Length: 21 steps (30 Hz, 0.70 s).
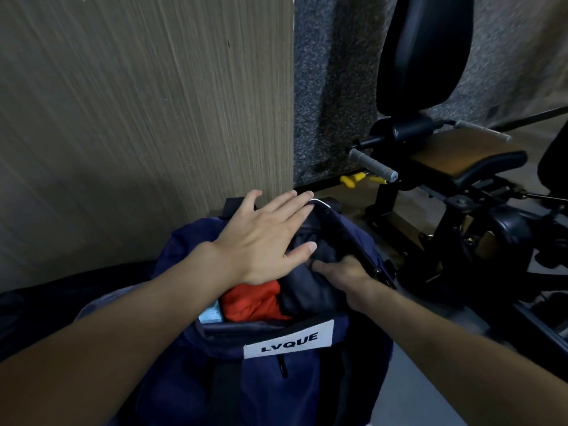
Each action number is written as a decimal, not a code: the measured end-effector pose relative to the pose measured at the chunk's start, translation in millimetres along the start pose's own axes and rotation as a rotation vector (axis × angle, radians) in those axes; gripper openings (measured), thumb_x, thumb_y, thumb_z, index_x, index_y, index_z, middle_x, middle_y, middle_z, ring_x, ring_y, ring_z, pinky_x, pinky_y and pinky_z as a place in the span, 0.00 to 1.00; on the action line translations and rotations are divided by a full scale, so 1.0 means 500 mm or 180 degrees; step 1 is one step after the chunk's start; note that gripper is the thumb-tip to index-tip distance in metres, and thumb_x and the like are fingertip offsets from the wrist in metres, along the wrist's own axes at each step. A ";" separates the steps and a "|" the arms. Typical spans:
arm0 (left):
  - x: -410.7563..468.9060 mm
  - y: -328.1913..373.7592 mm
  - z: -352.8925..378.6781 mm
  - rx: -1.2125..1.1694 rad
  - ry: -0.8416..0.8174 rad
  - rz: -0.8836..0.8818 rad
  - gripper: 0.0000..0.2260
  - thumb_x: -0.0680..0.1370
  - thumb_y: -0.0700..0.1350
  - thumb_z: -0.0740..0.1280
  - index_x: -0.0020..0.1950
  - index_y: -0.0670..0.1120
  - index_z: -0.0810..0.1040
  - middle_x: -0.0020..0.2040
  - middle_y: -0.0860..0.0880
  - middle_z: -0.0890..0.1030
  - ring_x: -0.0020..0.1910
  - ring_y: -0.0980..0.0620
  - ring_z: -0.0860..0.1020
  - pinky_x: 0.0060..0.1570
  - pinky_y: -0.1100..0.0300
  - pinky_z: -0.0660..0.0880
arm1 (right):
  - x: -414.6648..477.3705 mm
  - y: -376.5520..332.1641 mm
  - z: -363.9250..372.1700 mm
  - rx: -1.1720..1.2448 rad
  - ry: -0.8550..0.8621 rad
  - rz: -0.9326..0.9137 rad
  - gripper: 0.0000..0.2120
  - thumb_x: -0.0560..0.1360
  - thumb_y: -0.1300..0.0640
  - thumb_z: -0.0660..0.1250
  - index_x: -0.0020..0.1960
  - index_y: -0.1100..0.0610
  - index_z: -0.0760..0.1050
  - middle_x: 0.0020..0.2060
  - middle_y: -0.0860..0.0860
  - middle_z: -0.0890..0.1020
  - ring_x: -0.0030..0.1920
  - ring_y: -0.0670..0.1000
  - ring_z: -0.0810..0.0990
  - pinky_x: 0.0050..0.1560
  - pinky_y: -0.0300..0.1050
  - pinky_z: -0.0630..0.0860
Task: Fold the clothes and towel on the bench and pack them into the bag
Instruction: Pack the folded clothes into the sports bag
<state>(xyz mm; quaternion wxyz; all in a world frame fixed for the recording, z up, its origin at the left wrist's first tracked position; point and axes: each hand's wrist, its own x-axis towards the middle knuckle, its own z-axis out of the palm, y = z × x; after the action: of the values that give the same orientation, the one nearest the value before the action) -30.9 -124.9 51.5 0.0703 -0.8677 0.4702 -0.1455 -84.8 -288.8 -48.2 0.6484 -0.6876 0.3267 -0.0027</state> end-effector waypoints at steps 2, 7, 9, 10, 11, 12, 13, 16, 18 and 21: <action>-0.001 0.001 0.003 0.0000 0.0020 -0.0003 0.34 0.79 0.65 0.42 0.80 0.48 0.57 0.82 0.53 0.49 0.80 0.56 0.51 0.74 0.40 0.54 | -0.003 0.009 0.011 -0.0360 0.0223 -0.0329 0.26 0.62 0.46 0.81 0.54 0.58 0.79 0.50 0.53 0.84 0.49 0.53 0.83 0.51 0.48 0.81; 0.001 0.001 0.003 -0.0046 0.0055 -0.0021 0.33 0.79 0.63 0.42 0.80 0.48 0.59 0.82 0.53 0.51 0.80 0.55 0.52 0.73 0.39 0.56 | -0.020 0.005 0.009 -0.0827 0.0261 -0.0914 0.42 0.65 0.46 0.80 0.71 0.57 0.66 0.65 0.53 0.76 0.66 0.54 0.74 0.69 0.44 0.68; 0.002 0.004 0.002 -0.0067 0.0071 -0.0030 0.33 0.79 0.63 0.42 0.80 0.48 0.59 0.82 0.53 0.51 0.80 0.56 0.52 0.73 0.39 0.56 | -0.028 0.012 0.010 -0.1154 0.0329 -0.1056 0.43 0.68 0.46 0.77 0.75 0.58 0.60 0.68 0.57 0.73 0.69 0.56 0.71 0.68 0.42 0.65; 0.003 0.004 0.002 -0.0067 0.0065 -0.0037 0.34 0.79 0.63 0.41 0.80 0.48 0.58 0.82 0.54 0.51 0.80 0.56 0.52 0.73 0.40 0.55 | -0.032 0.015 0.014 -0.1340 0.0346 -0.1161 0.44 0.69 0.44 0.76 0.76 0.57 0.57 0.68 0.59 0.72 0.70 0.57 0.70 0.68 0.44 0.65; 0.003 0.003 0.002 -0.0066 0.0049 -0.0041 0.34 0.79 0.63 0.41 0.80 0.48 0.58 0.82 0.54 0.50 0.80 0.56 0.51 0.74 0.40 0.55 | -0.036 0.019 0.019 -0.1544 0.0357 -0.1260 0.45 0.70 0.41 0.74 0.77 0.54 0.55 0.68 0.61 0.72 0.69 0.59 0.70 0.68 0.46 0.66; 0.004 0.002 0.002 -0.0067 0.0036 -0.0041 0.34 0.79 0.63 0.40 0.80 0.48 0.57 0.82 0.54 0.49 0.80 0.56 0.51 0.74 0.40 0.54 | -0.038 0.022 0.023 -0.1742 0.0354 -0.1334 0.44 0.69 0.38 0.72 0.77 0.50 0.54 0.67 0.62 0.71 0.68 0.61 0.70 0.67 0.50 0.69; 0.004 0.002 0.001 -0.0066 0.0041 -0.0041 0.34 0.79 0.63 0.40 0.80 0.48 0.57 0.82 0.54 0.49 0.80 0.56 0.51 0.74 0.40 0.54 | -0.040 0.022 0.024 -0.1921 0.0314 -0.1345 0.43 0.69 0.37 0.71 0.76 0.46 0.53 0.67 0.61 0.70 0.67 0.62 0.71 0.65 0.52 0.71; 0.003 0.002 0.001 -0.0049 0.0087 -0.0038 0.33 0.79 0.63 0.41 0.80 0.48 0.58 0.82 0.54 0.50 0.80 0.56 0.52 0.74 0.40 0.54 | -0.034 0.019 0.020 -0.2252 0.0155 -0.1339 0.40 0.71 0.39 0.71 0.75 0.42 0.53 0.67 0.61 0.68 0.66 0.63 0.72 0.62 0.52 0.73; 0.002 0.002 0.002 -0.0040 0.0104 -0.0025 0.33 0.79 0.63 0.41 0.80 0.48 0.58 0.82 0.53 0.51 0.80 0.55 0.53 0.73 0.40 0.55 | -0.025 0.019 0.015 -0.2206 0.0198 -0.1327 0.39 0.71 0.41 0.72 0.75 0.45 0.57 0.66 0.61 0.69 0.66 0.62 0.71 0.64 0.51 0.71; 0.000 0.001 0.001 -0.0053 0.0151 -0.0021 0.33 0.80 0.63 0.42 0.79 0.47 0.60 0.82 0.53 0.53 0.79 0.55 0.54 0.73 0.39 0.56 | -0.021 0.018 0.019 -0.2259 0.0438 -0.1224 0.38 0.72 0.40 0.70 0.75 0.50 0.58 0.68 0.63 0.67 0.67 0.64 0.70 0.68 0.53 0.69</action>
<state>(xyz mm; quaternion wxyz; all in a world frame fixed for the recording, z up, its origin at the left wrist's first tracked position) -31.1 -125.0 50.9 0.0514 -0.8661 0.4700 -0.1624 -93.0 -275.1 -53.4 0.3353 -0.9154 0.2154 -0.0570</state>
